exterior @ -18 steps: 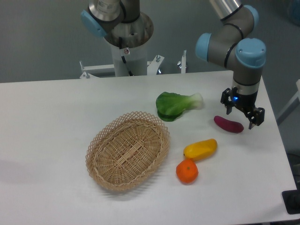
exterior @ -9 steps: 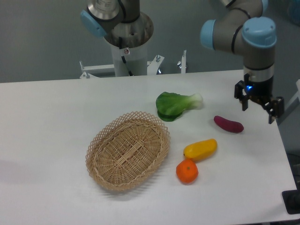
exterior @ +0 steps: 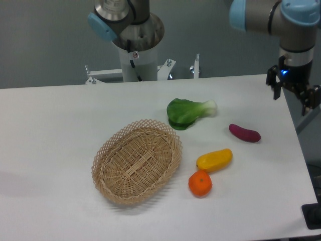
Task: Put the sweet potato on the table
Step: 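Raise the open gripper up and away from the sweet potato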
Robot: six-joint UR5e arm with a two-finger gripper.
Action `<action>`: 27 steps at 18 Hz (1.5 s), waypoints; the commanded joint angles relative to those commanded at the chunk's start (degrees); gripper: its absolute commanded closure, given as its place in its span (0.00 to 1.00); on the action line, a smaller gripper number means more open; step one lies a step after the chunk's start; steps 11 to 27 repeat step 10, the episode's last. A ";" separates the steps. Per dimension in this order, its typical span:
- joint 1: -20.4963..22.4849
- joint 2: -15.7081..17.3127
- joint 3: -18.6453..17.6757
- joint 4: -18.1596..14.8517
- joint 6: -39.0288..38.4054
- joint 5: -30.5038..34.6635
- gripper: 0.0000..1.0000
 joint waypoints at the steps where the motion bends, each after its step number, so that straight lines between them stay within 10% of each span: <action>1: 0.53 0.00 0.00 0.00 1.24 -0.53 0.00; 27: 0.97 0.26 -0.35 0.00 1.95 -1.41 0.00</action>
